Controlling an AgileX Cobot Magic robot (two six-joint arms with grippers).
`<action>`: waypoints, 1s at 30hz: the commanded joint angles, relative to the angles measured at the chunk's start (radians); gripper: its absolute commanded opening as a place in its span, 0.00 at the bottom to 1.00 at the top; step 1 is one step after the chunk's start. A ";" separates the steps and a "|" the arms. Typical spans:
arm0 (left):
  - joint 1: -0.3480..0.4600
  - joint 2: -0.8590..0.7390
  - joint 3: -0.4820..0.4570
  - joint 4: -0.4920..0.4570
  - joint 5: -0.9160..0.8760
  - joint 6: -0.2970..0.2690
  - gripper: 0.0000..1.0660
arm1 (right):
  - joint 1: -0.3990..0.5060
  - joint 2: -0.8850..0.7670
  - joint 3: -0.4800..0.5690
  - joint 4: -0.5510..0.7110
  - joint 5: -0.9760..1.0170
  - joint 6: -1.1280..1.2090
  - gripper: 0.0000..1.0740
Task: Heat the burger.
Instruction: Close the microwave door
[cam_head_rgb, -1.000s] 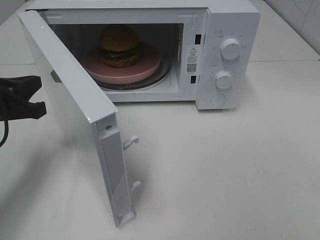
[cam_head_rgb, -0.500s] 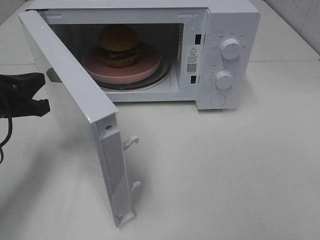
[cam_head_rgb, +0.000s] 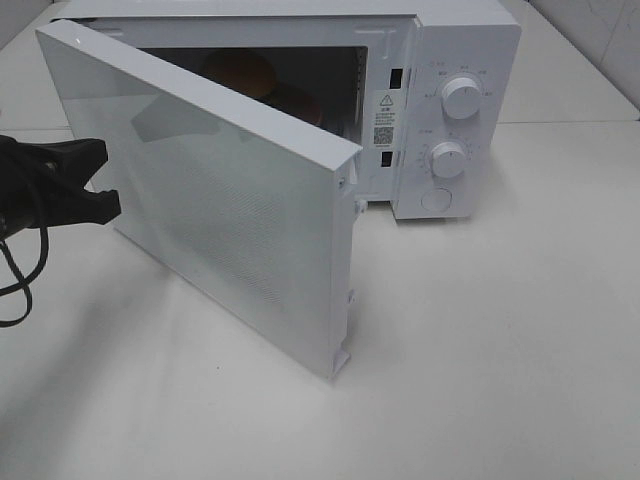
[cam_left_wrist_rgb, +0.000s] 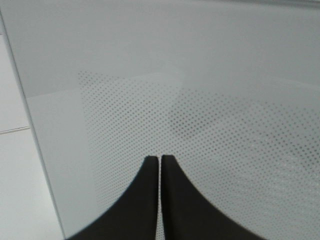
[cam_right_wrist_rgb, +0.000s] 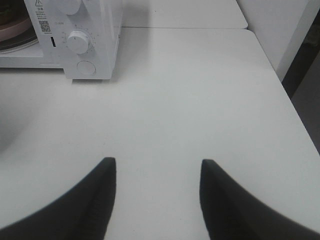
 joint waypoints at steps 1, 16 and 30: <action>-0.004 -0.005 -0.010 -0.024 -0.013 0.009 0.00 | 0.000 -0.030 0.002 -0.005 -0.009 0.004 0.47; -0.064 0.061 -0.111 -0.060 0.018 0.027 0.00 | 0.000 -0.030 0.002 -0.005 -0.009 0.004 0.47; -0.146 0.129 -0.198 -0.200 0.025 0.110 0.00 | 0.000 -0.030 0.002 -0.005 -0.009 0.004 0.47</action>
